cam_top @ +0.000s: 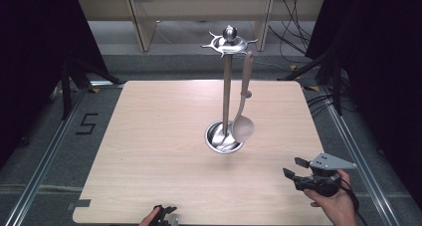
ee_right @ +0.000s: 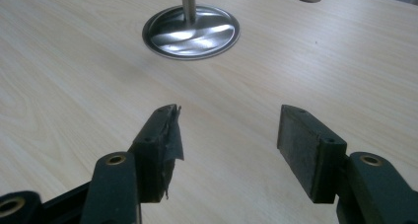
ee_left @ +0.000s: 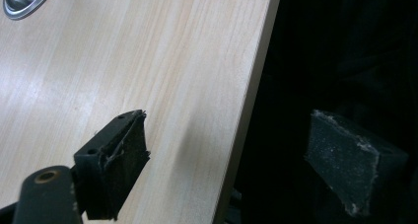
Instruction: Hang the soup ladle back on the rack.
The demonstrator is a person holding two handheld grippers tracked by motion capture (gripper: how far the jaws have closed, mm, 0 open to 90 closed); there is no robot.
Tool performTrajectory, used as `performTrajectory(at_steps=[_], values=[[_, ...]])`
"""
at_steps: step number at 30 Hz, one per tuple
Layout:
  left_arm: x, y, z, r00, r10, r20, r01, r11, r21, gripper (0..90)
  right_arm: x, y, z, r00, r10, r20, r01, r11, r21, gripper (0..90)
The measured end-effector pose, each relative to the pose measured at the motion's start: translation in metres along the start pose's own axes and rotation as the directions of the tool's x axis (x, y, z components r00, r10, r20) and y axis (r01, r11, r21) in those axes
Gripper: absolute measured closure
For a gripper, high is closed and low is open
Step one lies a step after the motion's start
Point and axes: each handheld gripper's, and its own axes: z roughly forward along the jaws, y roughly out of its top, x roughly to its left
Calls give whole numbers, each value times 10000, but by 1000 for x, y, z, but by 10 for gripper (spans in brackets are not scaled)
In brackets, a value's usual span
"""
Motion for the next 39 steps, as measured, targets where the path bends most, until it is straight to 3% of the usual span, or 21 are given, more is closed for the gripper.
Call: performTrajectory(at_steps=[3, 7, 8, 9, 12, 15, 16, 17, 18, 19, 23, 24, 25, 28, 29, 33, 36, 39], values=[[1, 0, 1, 9997, 64, 245, -65, 10000, 59, 151, -1, -4, -2, 10000, -27, -47, 28, 10000, 70, 418], [0, 0, 0, 10000, 12, -87, -12, 10000, -22, 151, 1, -9, -3, 10000, 41, -77, -40, 9999, 165, 414], [0, 0, 0, 9999, 21, -98, -22, 10000, -22, 150, -1, -10, -4, 9996, -277, 61, 276, 9995, 154, 411], [0, 0, 0, 10000, 23, -97, -23, 10000, -20, 151, 3, -12, -5, 10000, 12, 21, -13, 9995, 325, 407], [0, 0, 0, 10000, 8, -46, -8, 10000, -42, 151, 2, -15, -5, 9998, -191, -101, 195, 9992, 349, 400], [0, 0, 0, 10000, 24, -83, -25, 10000, -40, 150, 6, -20, -7, 9999, 95, -38, -93, 9991, 406, 392], [0, 0, 0, 10000, -12, -41, 12, 10000, -41, 151, 5, -23, -8, 9999, -136, -19, 137, 9993, 346, 384], [0, 0, 0, 10000, -3, -40, 3, 10000, -39, 150, 8, -24, -10, 9999, 86, -52, -83, 9988, 481, 380], [0, -1, 0, 10000, -7, -39, 7, 10000, -36, 151, 7, -26, -9, 9999, -91, -83, 94, 9994, 339, 370], [0, 0, 0, 10000, 28, 3, -28, 10000, 5, 151, 10, -27, -11, 9997, 169, -152, -164, 9992, 375, 361], [0, 0, 0, 10000, 23, -23, -23, 10000, -47, 151, 14, -32, -12, 9994, 68, -330, -60, 9997, 240, 346], [-1, 0, 1, 10000, -9, 63, 9, 10000, -38, 151, 13, -34, -11, 9985, -214, -505, 221, 9997, 141, 341], [0, 0, 1, 9998, 70, 200, -69, 10000, -27, 150, 17, -36, -14, 9992, 50, -394, -38, 9995, 320, 339], [0, 0, 1, 9996, 88, 272, -90, 9999, 90, 151, 21, -40, -14, 9984, 63, -568, -46, 9995, 299, 336], [0, 0, 1, 9996, 85, 270, -87, 9999, 84, 151, 21, -40, -14, 9983, -144, -563, 160, 9995, 281, 335], [0, 0, 1, 9998, 63, 166, -63, 10000, -17, 151, 29, -45, -14, 9967, 55, -813, -20, 9991, 427, 333], [0, 0, 1, 9997, 77, 221, -78, 10000, 29, 151, 29, -48, -12, 9965, -523, -654, 562, 9966, 600, 327], [0, 0, 1, 9996, 90, 264, -92, 9999, 92, 151, 33, -52, -12, 9978, -299, -593, 349, 9957, 854, 327]])
